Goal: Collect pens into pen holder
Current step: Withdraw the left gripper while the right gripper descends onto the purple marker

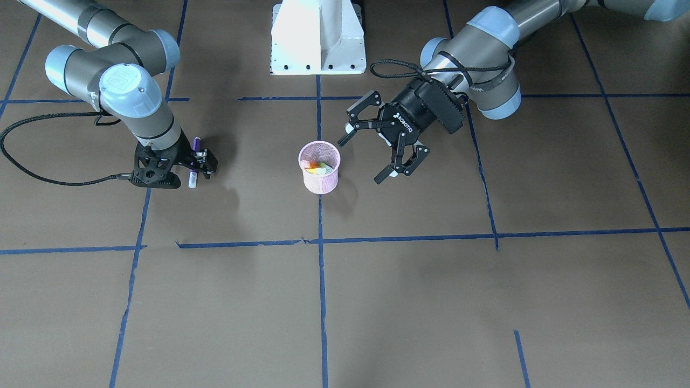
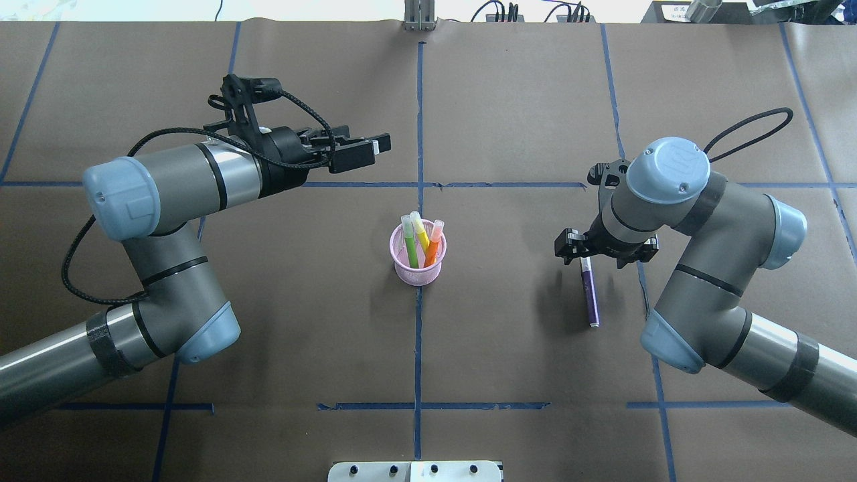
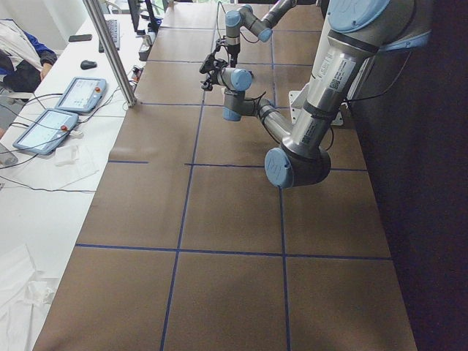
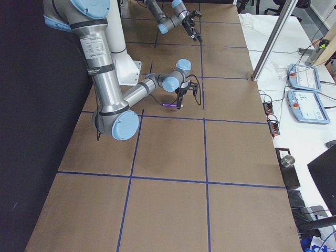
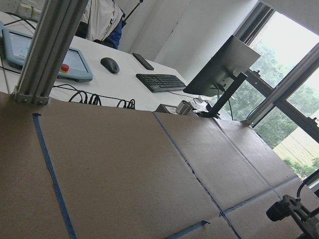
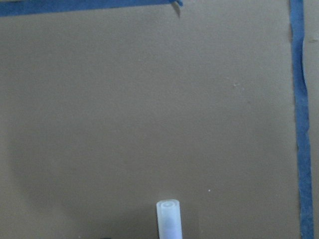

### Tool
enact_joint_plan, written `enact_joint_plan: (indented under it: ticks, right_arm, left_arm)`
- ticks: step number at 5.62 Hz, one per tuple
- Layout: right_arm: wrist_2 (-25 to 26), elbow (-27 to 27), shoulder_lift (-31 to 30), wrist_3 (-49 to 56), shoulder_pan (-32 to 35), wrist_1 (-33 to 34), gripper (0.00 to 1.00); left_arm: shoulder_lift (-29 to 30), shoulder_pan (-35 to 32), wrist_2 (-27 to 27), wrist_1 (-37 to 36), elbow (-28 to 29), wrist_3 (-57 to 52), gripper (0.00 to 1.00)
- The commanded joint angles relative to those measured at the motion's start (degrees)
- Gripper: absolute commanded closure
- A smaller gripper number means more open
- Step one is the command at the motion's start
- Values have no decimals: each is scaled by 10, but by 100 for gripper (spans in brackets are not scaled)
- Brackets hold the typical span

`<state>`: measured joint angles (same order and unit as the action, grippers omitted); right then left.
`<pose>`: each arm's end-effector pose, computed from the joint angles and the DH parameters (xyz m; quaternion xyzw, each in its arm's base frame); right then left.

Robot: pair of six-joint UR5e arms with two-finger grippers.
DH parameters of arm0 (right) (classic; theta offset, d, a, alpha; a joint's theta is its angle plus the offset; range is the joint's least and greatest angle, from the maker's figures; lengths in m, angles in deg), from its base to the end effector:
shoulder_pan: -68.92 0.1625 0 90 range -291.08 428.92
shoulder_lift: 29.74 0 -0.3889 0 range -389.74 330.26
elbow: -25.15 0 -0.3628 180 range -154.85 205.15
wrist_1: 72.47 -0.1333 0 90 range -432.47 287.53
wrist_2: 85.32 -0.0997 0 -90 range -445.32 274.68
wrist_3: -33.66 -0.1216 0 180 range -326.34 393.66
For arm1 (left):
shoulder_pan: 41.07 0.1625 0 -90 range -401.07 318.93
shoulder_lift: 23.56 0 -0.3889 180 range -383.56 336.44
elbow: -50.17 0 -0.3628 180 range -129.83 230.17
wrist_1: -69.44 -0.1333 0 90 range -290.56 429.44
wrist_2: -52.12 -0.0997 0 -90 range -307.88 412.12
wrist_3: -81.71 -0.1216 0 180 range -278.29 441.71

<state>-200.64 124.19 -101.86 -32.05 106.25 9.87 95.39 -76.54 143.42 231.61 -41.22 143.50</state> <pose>-0.4177 -0.4208 0.4023 -0.0312 -0.3562 0.0411 0.9330 0.4116 -0.4536 0.1959 0.4054 0.6663 -0.0308 0.6251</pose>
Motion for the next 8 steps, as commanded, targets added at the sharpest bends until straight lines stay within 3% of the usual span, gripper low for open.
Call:
enact_joint_plan:
  ticks: [1,3,7,8]
  right_arm:
    - [0,-16,2,1,-9,-2,12]
    - [0,-16,6,-2,-10,-3,26]
    - [-3,-11,8,-1,-9,-3,97]
    - [-4,3,7,0,-7,-2,100]
  left_arm:
    - [-5,-1,1,0,0,-2,0]
    - [-9,-15,23,1,-1,-3,0]
    - [-15,-16,23,2,-1,-3,0]
    - [-20,-18,25,1,-1,-3,0]
